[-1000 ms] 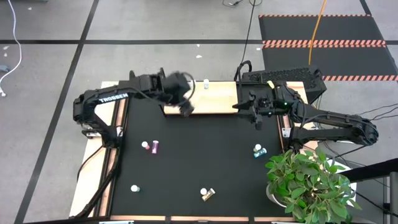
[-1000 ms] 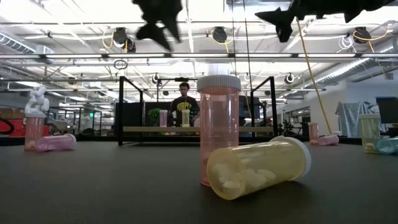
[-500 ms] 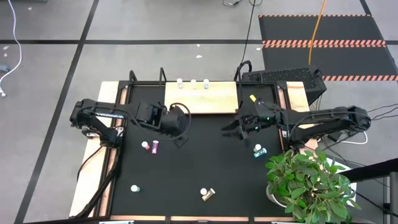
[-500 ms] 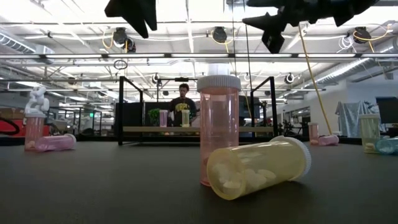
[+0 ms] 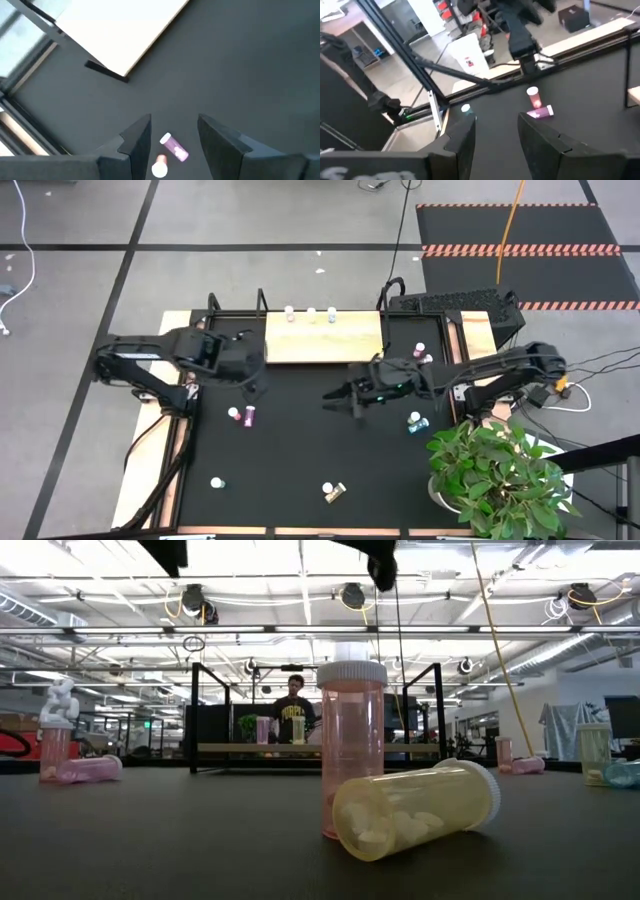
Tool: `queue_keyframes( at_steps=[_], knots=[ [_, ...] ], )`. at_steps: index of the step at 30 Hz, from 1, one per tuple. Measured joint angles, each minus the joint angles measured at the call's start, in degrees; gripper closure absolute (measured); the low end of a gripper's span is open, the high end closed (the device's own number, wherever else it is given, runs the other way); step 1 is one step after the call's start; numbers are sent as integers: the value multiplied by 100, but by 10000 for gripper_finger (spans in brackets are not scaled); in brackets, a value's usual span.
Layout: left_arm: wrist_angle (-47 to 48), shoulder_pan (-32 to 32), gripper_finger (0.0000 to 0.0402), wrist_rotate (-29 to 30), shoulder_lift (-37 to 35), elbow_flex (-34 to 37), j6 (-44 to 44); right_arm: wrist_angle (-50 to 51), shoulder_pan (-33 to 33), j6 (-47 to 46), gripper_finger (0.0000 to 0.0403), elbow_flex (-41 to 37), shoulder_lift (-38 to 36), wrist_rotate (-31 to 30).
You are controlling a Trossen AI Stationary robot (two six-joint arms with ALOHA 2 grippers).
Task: Pick and place medicine bottles onto shelf by color
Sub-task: Put the left orange pill bottle on the shelf
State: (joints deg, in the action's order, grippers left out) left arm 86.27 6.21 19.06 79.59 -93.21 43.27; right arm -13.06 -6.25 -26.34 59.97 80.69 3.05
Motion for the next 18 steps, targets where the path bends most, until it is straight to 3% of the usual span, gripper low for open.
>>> queue_keyframes(
  at_steps=[6, 12, 18],
  knots=[
    [215, 545, 240, 265, -454, 4, -196, -67, -529, -177, 264, 771, 961, -906],
    [188, 768, 240, 560, -671, 79, -615, 0, -986, -1058, 264, 960, 1679, -1686],
    [52, 606, 240, 691, -944, 993, -845, 59, -1394, -2057, 264, 954, 2200, -2518]
  ],
)
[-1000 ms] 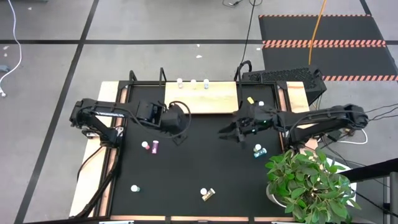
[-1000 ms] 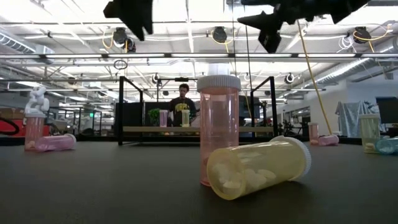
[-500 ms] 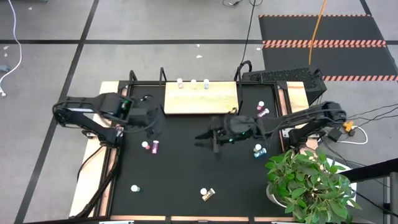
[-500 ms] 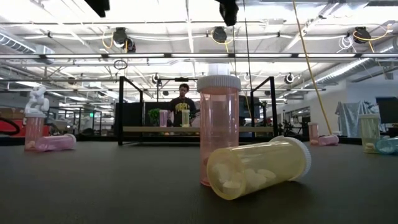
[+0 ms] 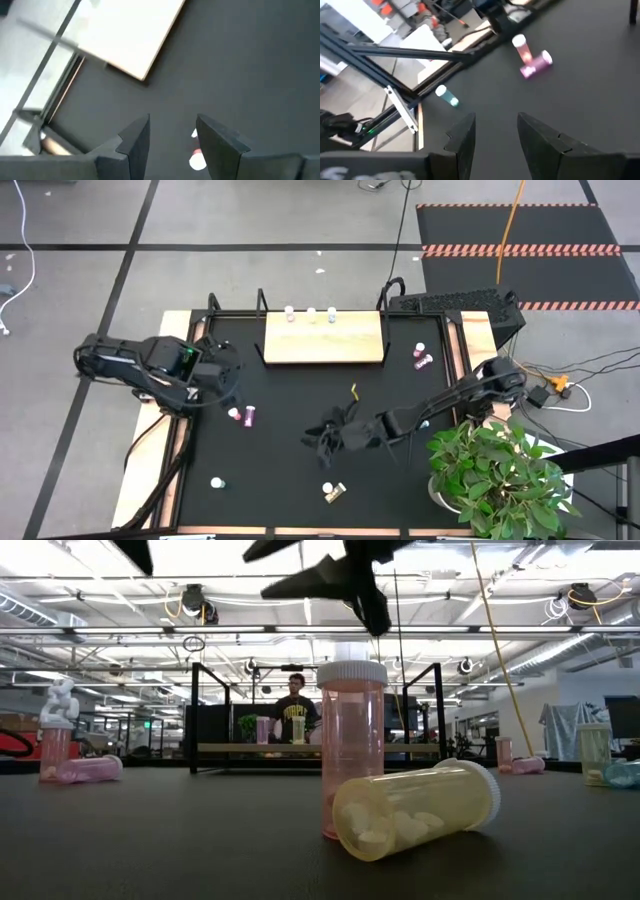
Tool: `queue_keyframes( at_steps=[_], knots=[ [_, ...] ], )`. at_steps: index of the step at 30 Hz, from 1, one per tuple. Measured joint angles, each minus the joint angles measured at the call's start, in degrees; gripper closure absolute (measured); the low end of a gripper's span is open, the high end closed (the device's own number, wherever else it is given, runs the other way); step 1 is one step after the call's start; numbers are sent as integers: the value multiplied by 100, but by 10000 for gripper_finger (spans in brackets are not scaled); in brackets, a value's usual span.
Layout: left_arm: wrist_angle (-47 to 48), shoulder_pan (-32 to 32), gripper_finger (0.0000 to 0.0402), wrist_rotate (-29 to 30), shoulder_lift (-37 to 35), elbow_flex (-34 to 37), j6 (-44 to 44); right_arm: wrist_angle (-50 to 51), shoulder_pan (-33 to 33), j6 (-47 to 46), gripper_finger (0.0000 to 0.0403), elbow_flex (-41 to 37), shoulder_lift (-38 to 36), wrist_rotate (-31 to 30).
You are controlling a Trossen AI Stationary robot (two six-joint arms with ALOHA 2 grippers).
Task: Pick and place medicine bottles onto shelf by color
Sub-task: Put the left orange pill bottle on the shelf
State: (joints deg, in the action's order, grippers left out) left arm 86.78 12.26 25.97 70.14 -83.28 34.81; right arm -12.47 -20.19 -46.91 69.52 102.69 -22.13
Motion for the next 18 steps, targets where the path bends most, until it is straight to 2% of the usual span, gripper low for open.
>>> queue_keyframes(
  at_steps=[5, 11, 15, 18],
  knots=[
    [-356, -100, 240, -374, -678, 1448, 496, 34, -100, -614, 264, 0, 248, -186],
    [-672, -125, 240, -392, -1473, 2893, 2288, 105, -37, -723, 264, 0, 235, -189],
    [-1353, -143, 236, -512, -1571, 3650, 2930, -10, 118, -709, 264, -2, 213, 49],
    [-1839, -200, 216, -542, -1463, 4095, 3298, 7, 260, -720, 264, -2, 218, 375]
  ],
)
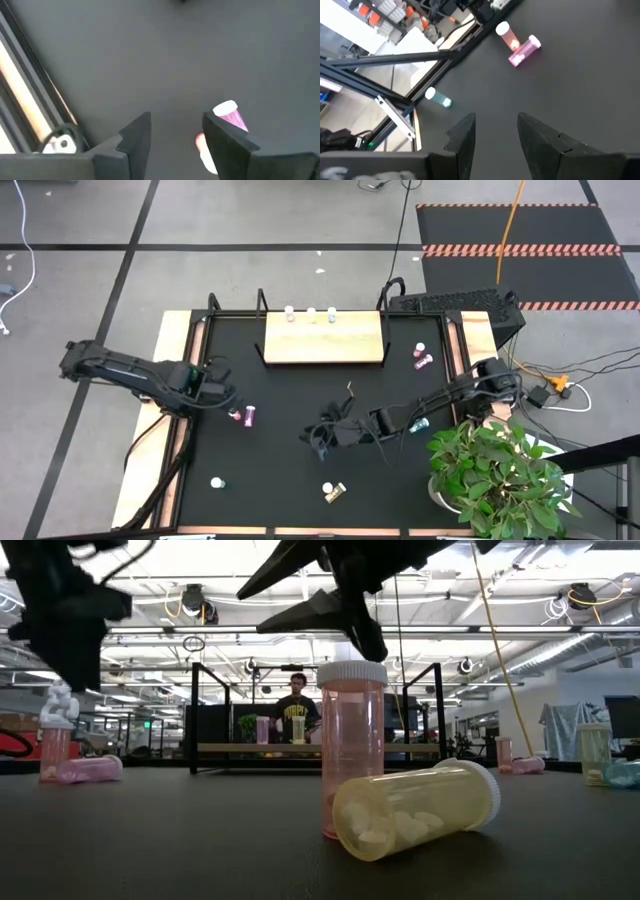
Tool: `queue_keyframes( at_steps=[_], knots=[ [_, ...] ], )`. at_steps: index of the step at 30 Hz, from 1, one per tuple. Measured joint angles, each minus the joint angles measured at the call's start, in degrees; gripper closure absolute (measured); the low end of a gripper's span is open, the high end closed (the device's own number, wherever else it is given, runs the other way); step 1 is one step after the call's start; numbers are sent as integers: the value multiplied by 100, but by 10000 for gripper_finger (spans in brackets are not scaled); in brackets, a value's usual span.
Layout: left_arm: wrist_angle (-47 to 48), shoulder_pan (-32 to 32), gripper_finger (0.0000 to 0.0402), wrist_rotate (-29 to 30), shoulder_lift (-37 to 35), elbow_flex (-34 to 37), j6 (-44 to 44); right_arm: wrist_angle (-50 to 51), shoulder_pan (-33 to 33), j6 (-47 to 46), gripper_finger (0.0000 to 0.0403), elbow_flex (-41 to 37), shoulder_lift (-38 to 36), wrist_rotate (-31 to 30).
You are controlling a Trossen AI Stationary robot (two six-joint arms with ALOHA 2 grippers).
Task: Pick and place medicine bottles onto shelf by color
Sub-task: Put the left orange pill bottle on the shelf
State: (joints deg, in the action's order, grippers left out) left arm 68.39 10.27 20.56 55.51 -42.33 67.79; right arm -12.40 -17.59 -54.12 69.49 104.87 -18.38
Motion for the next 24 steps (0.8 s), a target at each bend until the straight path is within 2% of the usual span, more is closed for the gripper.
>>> queue_keyframes(
  at_steps=[4, 9, 13, 18, 21, 24],
  knots=[
    [-183, -83, 174, -91, 165, 329, 330, -51, 189, -130, 264, 0, -3, 336],
    [-250, -172, 119, -333, 303, 359, 469, -74, 226, -193, 264, 0, -17, 364],
    [-353, -256, 94, -559, 371, 359, 651, -66, 224, -218, 264, 0, -18, 368],
    [-434, -350, 93, -720, 546, 361, 699, -64, 244, -75, 264, 0, -18, 367],
    [-559, -383, 104, -809, 700, 361, 709, -68, 250, -59, 264, 0, -18, 368],
    [-862, -307, 120, -833, 855, 361, 356, -47, 252, -28, 264, 0, -18, 377]
  ],
)
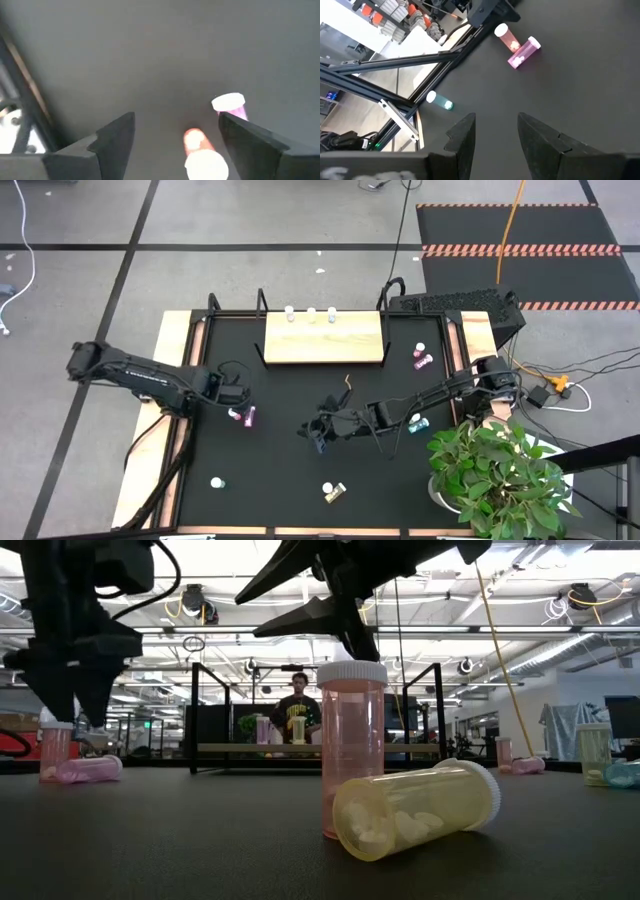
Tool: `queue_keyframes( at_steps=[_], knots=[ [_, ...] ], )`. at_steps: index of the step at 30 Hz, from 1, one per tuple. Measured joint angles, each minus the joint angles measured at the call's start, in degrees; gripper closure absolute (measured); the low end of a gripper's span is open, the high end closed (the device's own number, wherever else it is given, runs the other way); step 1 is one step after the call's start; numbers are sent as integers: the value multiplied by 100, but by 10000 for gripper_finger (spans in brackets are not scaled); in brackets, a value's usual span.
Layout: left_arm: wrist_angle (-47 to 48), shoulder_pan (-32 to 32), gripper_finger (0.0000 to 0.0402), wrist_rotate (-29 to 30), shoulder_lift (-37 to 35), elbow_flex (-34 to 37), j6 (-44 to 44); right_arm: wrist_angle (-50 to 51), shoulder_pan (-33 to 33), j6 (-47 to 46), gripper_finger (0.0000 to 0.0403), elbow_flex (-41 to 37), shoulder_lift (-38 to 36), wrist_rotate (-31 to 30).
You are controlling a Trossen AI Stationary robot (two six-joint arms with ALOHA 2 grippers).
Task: Pick and place medicine bottles onto shelf by color
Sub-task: Put the left orange pill bottle on the shelf
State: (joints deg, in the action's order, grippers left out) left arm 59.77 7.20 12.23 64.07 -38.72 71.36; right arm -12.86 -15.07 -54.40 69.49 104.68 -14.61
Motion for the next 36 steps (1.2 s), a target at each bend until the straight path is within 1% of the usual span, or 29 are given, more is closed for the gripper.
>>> queue_keyframes(
  at_steps=[6, 16, 18, 21, 27, 30, 33, 36],
  knots=[
    [-134, 214, 141, -409, 190, 0, 127, 170, -3, 136, 264, 0, 0, 434],
    [-140, 269, 145, -652, 231, 0, 271, 245, 2, 285, 264, 0, 0, 437],
    [-140, 269, 152, -750, 231, 0, 268, 247, 2, 305, 264, 0, 0, 439],
    [-140, 269, 173, -780, 230, 0, 268, 245, 2, 328, 264, 0, 0, 439],
    [-140, 269, 233, -780, 230, 0, 225, 245, 2, 318, 264, 0, 0, 439],
    [-142, 269, 256, -794, 230, 0, 175, 243, 2, 312, 264, 0, 0, 441],
    [-144, 269, 271, -893, 230, 0, 70, 244, 0, 304, 264, 0, 0, 441],
    [-147, 269, 277, -920, 230, 0, 35, 243, 0, 303, 264, 0, 0, 441]
  ],
)
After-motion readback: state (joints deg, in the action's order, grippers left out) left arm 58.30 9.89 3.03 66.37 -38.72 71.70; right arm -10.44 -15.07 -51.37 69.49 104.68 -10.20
